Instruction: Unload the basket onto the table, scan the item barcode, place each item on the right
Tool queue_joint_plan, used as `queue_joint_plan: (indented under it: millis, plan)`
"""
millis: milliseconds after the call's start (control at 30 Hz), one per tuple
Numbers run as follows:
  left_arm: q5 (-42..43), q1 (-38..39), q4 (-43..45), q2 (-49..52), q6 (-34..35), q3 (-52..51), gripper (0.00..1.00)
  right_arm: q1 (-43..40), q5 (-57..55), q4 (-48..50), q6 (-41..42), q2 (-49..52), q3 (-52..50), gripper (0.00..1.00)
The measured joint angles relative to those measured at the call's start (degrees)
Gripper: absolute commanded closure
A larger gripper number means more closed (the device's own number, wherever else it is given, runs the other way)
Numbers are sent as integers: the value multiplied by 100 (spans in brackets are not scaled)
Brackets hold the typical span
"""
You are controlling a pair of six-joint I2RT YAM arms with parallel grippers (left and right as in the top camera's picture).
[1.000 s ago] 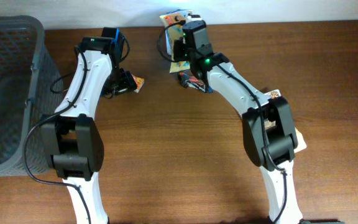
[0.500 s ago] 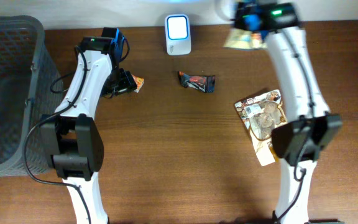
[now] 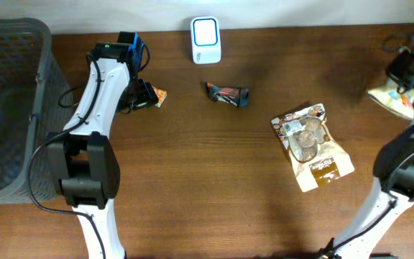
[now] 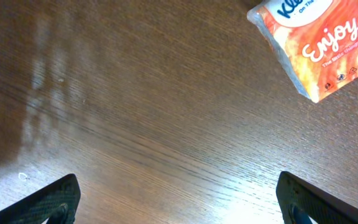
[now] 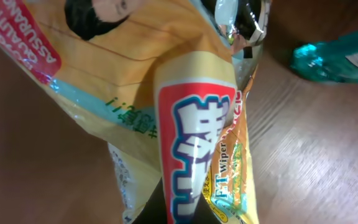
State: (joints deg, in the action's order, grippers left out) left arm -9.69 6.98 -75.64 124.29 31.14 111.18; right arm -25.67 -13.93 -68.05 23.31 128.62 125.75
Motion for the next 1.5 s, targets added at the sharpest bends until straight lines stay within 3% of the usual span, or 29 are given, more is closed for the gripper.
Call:
queue_joint_plan:
  millis: [133,267,367,567,767,800,833,867,1067,1267,1500]
  plan:
    - [0,0,4,0,0,0,1,-645,-22,874,-63,15,-1202,92]
    - [0,0,0,0,0,0,1,-968,-26,1139,-118,35,-1585,62]
    - [0,0,0,0,0,0,1,-1043,48,1220,-125,35,-1567,47]
    - [0,0,2,0,0,0,1,-988,1163,955,-391,33,-1113,34]
    - [0,0,2,0,0,0,1,-627,2284,-81,-621,11,-31,22]
    - [-2,0,0,0,0,0,1,-557,2483,-192,-713,-9,83,18]
    - [0,0,2,0,0,0,1,-431,2809,-385,-927,-48,227,5]
    - [0,0,0,0,0,0,1,-299,3051,-592,-1117,-90,308,1]
    - [0,0,0,0,0,0,1,754,3576,-1799,-2258,-168,-26,1]
    - [2,0,2,0,0,0,1,1867,3069,-1711,-2614,-170,-1598,1]
    - [0,0,2,0,0,0,1,2461,1928,-1711,-1628,-186,-1897,1]
